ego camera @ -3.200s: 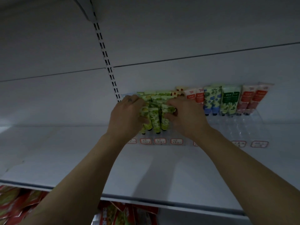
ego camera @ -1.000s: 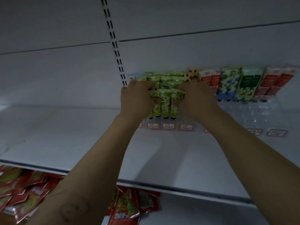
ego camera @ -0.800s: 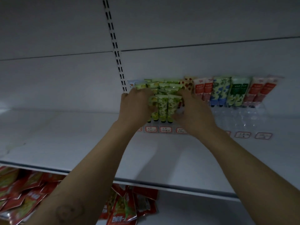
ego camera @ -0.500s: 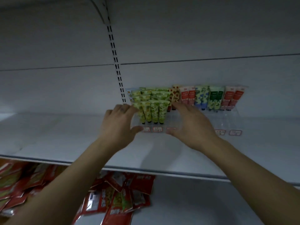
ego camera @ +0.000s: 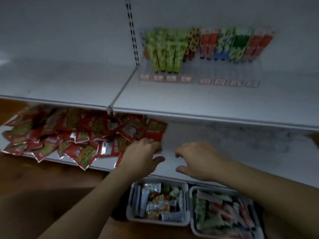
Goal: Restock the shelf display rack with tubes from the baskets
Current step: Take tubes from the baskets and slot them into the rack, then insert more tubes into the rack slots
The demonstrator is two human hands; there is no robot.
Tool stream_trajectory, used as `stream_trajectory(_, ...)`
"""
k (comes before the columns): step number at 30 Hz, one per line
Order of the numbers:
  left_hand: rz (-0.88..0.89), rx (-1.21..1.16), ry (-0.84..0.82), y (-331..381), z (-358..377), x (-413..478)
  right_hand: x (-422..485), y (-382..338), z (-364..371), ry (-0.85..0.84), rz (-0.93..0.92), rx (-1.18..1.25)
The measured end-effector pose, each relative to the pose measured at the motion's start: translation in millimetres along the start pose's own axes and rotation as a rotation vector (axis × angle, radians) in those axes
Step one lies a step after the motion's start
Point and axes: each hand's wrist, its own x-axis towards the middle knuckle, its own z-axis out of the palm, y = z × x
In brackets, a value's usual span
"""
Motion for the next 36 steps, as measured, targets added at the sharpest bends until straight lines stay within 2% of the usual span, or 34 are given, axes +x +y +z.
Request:
stream_trajectory(2,-0.045,-0.021,-0.180,2,29,-12,5,2,41,-0.181,0.018,-0.031)
stream_trajectory(4,-0.019,-0.001,-0.354,8,55,-20,12,6,78,-0.307,0.054,-0.012)
stream_trajectory(10,-0.077,0.075,-0.646,-7,117,-29,37,-5,154,-0.444,0.171,0.215)
stream_trajectory(13,-0.083,0.120,-0.776,-17,138,-31,45,-11,181,-0.492,0.148,0.244)
stream_trajectory(22,-0.092,0.093,-0.847,0,225,-39,53,-16,239,-0.579,-0.109,-0.028)
stream_trajectory(27,-0.127,0.072,-0.881,-21,243,-46,56,-20,277,-0.596,-0.109,0.016)
stream_trajectory(36,-0.138,0.112,-0.929,-22,246,-55,60,-15,279,-0.575,-0.114,0.110)
